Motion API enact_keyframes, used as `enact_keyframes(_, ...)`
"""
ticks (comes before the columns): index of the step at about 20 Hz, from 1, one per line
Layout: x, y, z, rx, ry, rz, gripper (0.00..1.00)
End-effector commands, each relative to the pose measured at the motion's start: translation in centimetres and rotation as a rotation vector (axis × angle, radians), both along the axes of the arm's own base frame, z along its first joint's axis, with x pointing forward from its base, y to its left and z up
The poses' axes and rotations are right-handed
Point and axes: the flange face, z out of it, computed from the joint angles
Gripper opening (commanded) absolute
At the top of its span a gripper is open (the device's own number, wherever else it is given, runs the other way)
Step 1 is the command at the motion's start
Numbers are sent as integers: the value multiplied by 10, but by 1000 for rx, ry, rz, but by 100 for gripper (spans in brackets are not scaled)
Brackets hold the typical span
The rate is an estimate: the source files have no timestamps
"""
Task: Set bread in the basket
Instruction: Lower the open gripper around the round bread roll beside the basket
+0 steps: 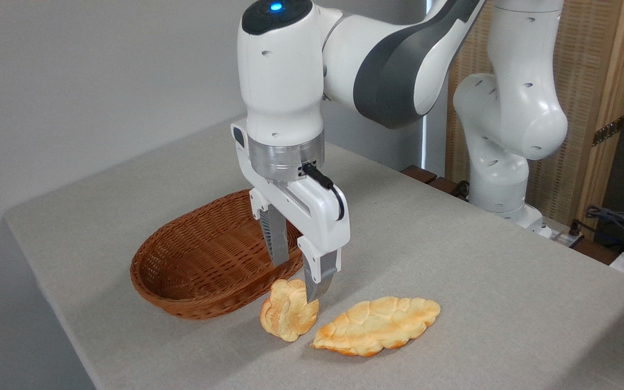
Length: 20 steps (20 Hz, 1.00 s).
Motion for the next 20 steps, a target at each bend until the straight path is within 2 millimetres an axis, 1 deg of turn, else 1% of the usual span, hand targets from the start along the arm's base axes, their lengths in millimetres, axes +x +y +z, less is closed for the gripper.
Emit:
enact_keyframes(1, -2, 2, -5, 5, -17, -12, 100)
enact_keyframes(5, 0, 1, -21, 16, -5, -12, 100)
enact_keyframes(14, 9, 3, -34, 37, -27, -9, 100)
enact_keyframes(15, 10, 4, -34, 39, -34, -31, 94)
enact_keyframes(16, 10, 5, -34, 40, -37, -48, 87)
enact_keyframes(17, 10, 5, -35, 41, -38, -76, 76)
enact_keyframes(18, 10, 5, -35, 41, -39, -88, 62)
enact_keyframes(20, 10, 5, -35, 41, -38, -90, 50)
